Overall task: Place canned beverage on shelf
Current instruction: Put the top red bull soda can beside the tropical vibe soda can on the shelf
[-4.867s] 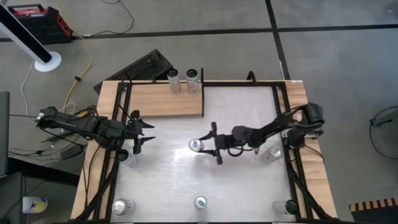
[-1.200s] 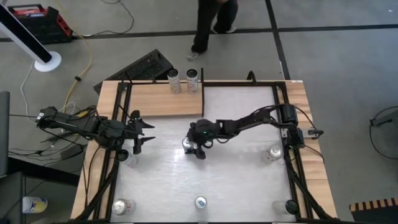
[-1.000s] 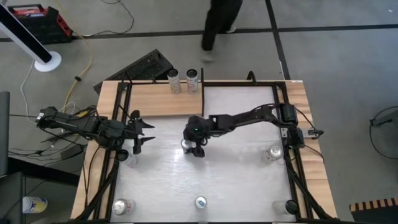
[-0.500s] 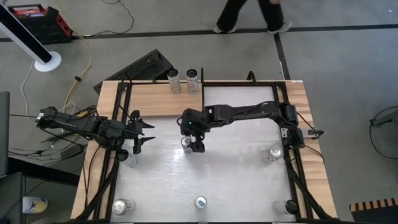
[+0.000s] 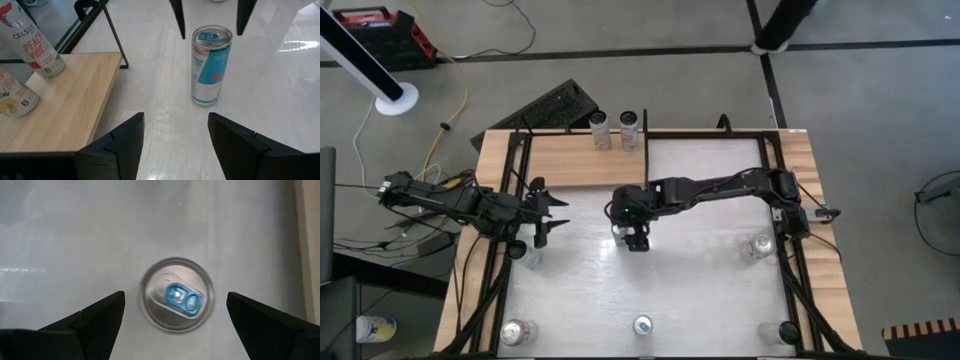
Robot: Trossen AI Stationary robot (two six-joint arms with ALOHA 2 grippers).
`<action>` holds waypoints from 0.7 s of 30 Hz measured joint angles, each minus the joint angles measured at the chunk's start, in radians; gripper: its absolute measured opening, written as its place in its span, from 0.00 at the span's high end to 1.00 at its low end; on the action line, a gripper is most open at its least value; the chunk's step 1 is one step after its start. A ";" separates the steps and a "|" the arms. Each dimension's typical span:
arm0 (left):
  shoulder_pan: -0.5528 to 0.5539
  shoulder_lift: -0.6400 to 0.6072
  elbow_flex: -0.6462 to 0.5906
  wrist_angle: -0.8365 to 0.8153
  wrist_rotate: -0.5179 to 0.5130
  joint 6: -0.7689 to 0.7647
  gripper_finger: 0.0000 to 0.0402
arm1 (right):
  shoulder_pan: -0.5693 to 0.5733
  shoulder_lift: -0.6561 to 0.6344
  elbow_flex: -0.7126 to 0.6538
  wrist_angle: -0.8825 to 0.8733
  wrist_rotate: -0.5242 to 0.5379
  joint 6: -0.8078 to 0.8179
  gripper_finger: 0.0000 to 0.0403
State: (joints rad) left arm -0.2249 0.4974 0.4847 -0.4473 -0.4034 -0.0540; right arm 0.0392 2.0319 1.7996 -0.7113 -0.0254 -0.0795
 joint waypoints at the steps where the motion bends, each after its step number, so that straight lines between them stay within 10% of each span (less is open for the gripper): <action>1: 0.000 0.000 0.000 0.000 0.000 -0.001 0.49 | 0.002 0.000 0.000 -0.002 0.000 0.000 0.07; 21: 0.000 0.000 0.000 0.000 0.000 -0.003 0.49 | 0.019 0.002 0.000 0.001 0.058 0.053 0.07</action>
State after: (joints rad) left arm -0.2249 0.4976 0.4847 -0.4473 -0.4034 -0.0570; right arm 0.0586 2.0335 1.7996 -0.7101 0.0326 -0.0269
